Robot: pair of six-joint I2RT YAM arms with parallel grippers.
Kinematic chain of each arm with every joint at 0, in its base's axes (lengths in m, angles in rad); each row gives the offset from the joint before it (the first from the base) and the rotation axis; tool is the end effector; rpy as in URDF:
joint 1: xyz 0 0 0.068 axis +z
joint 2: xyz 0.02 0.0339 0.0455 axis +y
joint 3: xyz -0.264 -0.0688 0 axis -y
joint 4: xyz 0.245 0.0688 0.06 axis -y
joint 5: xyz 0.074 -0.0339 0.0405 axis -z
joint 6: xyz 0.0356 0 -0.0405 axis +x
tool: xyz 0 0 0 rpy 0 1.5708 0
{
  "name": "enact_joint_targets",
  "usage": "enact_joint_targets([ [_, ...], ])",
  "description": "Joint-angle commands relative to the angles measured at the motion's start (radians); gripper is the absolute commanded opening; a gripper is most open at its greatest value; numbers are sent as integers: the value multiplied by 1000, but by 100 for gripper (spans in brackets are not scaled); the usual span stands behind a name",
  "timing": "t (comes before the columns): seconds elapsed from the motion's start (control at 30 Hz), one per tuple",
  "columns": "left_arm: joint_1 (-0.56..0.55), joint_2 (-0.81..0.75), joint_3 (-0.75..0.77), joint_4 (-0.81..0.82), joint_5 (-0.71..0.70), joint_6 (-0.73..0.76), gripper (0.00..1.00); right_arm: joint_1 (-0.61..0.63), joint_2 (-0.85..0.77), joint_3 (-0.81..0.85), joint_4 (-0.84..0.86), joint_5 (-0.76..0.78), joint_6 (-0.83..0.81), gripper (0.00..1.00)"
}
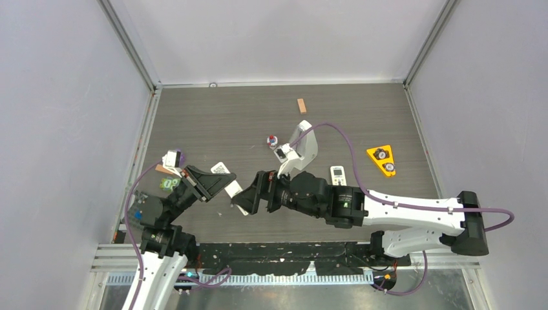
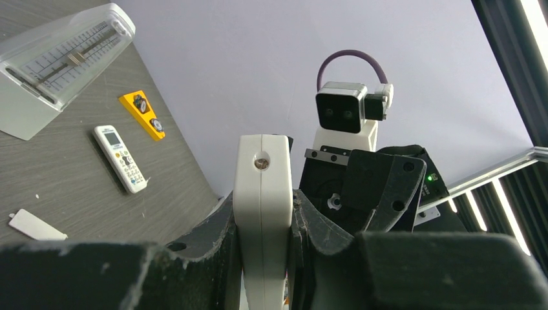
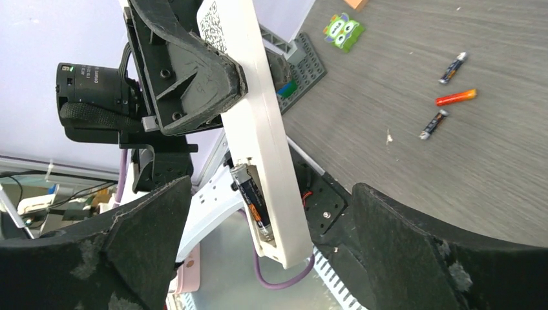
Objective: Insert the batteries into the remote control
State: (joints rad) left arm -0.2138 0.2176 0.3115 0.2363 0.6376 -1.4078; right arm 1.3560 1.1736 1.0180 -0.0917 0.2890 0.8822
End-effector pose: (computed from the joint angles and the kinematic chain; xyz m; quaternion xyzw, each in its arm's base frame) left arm 0.0909 -0.0414 0.2865 -0.0994 0.5999 -0.6856 0.4003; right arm 0.0683 0.2656 0.3518 -0.0972 0.7797 0.4975 0.3676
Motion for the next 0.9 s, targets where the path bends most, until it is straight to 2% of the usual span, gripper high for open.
enact_joint_targets([
  [0.0, 2, -7, 4, 58, 8, -5, 0, -16, 30, 14, 101, -86, 68, 98],
  [0.13, 1, -9, 2, 60, 8, -4, 0, -43, 66, 14, 139, -134, 96, 79],
  [0.2, 2, -9, 1, 60, 8, -5, 0, -49, 72, 7, 160, -140, 105, 74],
  [0.27, 2, -9, 1, 60, 10, -6, 0, -53, 71, -4, 174, -141, 112, 71],
  [0.5, 2, -6, -1, 65, 10, -9, 0, -70, 52, -48, 207, -153, 148, 70],
  [0.87, 2, -10, -10, 100, -9, -52, 0, -81, 67, -79, 225, -198, 170, 57],
])
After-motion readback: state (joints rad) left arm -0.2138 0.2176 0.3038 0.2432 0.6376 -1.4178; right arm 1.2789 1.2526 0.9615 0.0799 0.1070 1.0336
